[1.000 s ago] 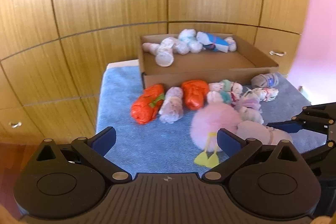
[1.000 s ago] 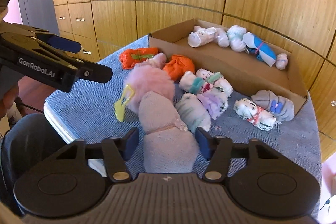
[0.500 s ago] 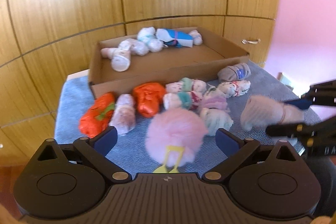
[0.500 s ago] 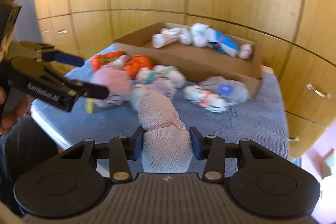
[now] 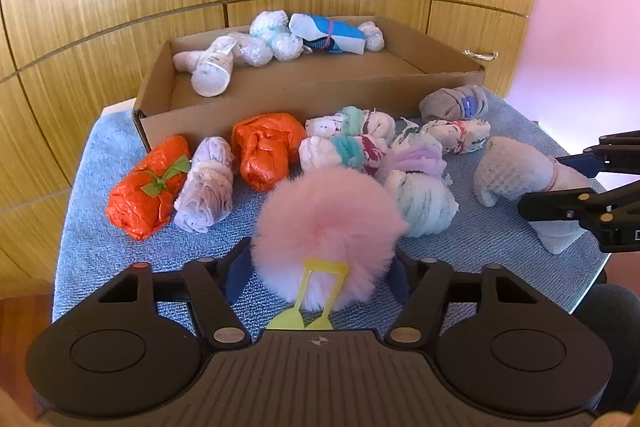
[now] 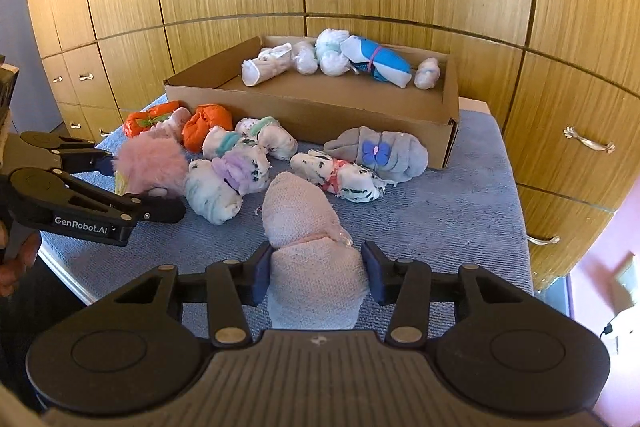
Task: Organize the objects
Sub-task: 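Carry the pink pompom toy and beige sock toward the box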
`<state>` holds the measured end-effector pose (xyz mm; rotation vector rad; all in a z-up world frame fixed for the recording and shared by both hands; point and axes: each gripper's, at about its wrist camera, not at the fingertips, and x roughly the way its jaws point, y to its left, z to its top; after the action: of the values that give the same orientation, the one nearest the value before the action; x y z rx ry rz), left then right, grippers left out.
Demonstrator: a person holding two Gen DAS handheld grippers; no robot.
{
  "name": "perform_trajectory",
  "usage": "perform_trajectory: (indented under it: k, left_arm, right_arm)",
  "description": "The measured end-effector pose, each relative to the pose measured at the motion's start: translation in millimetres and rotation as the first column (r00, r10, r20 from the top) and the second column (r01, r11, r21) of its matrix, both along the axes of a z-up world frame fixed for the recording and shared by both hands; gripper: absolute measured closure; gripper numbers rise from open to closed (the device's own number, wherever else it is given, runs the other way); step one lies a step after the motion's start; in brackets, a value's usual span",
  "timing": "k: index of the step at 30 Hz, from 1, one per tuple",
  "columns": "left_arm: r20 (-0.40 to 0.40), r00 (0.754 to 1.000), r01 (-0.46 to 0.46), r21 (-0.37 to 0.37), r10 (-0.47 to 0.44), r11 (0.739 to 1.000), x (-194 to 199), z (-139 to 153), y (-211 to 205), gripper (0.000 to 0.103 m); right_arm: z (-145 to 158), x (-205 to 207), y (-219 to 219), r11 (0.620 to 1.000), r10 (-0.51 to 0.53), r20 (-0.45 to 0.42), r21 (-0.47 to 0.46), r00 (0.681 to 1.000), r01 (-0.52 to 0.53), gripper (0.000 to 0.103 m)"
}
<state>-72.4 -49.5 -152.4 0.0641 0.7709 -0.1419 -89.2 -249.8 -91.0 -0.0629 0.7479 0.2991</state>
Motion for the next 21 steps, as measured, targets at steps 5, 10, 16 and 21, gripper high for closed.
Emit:
perform_trajectory:
  k: [5,10,16,21]
  left_arm:
    - [0.003,1.000,0.016,0.002,-0.016,1.000,0,4,0,0.056]
    - [0.017,1.000,0.009,0.029,-0.010,1.000,-4,8,2,0.060]
    - [0.046,0.999,-0.017,0.052,0.015,0.998,-13,32,14,0.060]
    - [0.056,0.997,-0.047,0.058,0.043,0.997,-11,58,28,0.060]
  right_arm:
    - [-3,2,0,1.000,0.003,-0.015,-0.006,1.000,-0.003,0.058]
    - [-1,-1,-2,1.000,0.004,-0.016,0.000,1.000,-0.004,0.061]
    - [9,-7,-7,1.000,-0.004,-0.011,0.017,1.000,0.004,0.063]
    - [27,-6,-14,0.999,-0.008,0.009,0.042,1.000,0.008,0.063]
